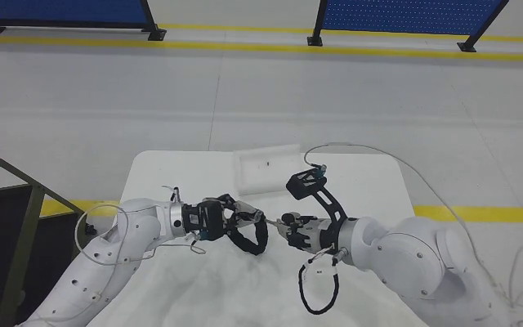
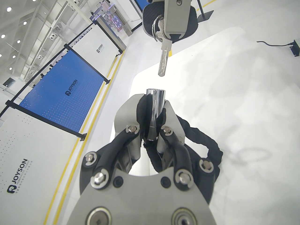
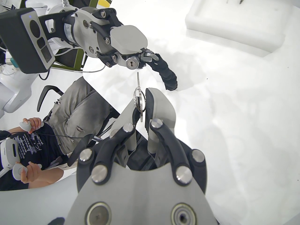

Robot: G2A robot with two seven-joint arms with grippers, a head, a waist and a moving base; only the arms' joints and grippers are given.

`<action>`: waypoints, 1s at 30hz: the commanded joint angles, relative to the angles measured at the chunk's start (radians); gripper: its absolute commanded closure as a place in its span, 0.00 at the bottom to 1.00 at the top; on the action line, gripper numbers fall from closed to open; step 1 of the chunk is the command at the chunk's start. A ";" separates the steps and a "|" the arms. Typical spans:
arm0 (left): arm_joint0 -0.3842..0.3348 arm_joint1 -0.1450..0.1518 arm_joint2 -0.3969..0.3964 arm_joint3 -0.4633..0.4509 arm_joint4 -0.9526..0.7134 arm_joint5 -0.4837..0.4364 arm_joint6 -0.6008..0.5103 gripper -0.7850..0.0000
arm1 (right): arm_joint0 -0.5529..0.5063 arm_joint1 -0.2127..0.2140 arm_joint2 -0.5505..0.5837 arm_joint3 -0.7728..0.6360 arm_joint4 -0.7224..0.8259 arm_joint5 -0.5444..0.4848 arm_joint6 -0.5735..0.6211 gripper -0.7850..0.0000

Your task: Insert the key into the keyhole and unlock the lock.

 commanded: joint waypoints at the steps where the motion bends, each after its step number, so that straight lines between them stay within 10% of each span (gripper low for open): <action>1: -0.002 -0.001 0.003 0.002 0.005 -0.003 0.009 1.00 | 0.004 0.003 -0.006 0.000 0.007 0.000 0.000 1.00; 30: -0.017 -0.022 0.018 0.028 0.019 -0.019 0.033 1.00 | 0.100 0.082 -0.120 0.000 0.087 0.085 -0.085 1.00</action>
